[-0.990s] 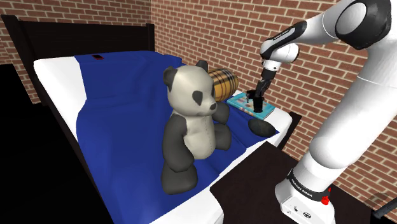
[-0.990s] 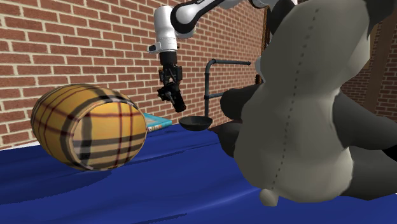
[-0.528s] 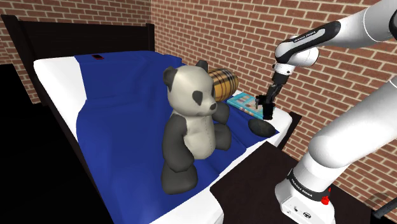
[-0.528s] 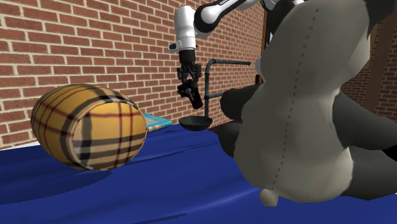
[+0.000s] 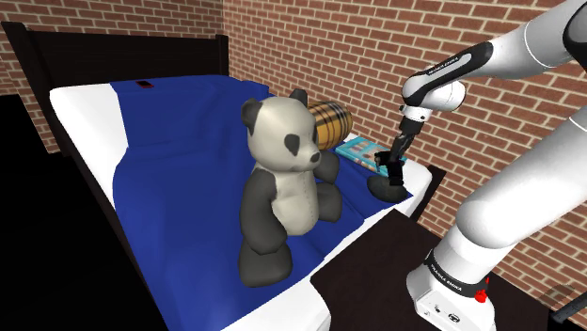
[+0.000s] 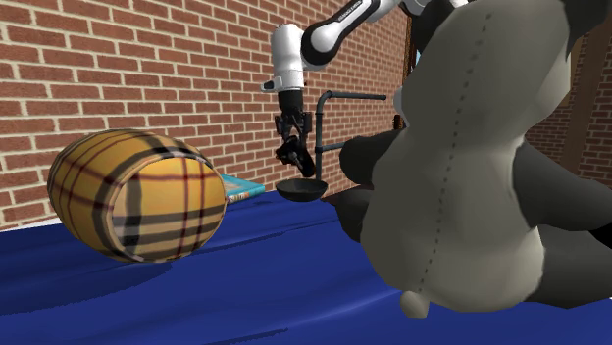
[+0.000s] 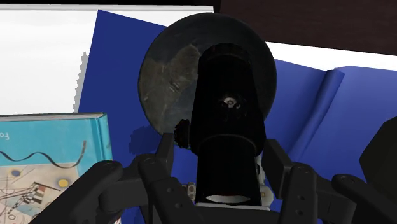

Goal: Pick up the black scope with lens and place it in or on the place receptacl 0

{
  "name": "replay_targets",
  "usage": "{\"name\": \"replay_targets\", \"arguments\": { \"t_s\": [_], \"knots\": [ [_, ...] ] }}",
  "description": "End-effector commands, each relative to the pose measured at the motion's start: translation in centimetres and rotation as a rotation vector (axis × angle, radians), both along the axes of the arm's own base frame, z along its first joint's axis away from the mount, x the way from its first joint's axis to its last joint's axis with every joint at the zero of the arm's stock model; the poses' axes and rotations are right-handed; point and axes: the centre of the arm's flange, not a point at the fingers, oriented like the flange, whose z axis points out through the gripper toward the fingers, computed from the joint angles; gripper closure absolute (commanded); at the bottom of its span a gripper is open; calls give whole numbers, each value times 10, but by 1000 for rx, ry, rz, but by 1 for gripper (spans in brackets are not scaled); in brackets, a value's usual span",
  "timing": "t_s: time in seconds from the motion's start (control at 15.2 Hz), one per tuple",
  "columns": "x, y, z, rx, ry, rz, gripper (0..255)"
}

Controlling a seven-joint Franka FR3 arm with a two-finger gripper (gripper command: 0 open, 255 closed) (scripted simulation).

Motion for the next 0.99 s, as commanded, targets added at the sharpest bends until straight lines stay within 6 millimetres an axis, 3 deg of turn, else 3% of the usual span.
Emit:
{"name": "replay_targets", "arguments": {
  "t_s": [0.0,0.59,0.92],
  "knots": [
    [0,0,-10,-1,-1,0,255],
    [0,0,-59,-1,-1,0,255],
    [0,0,-59,-1,-1,0,255]
  ]
}}
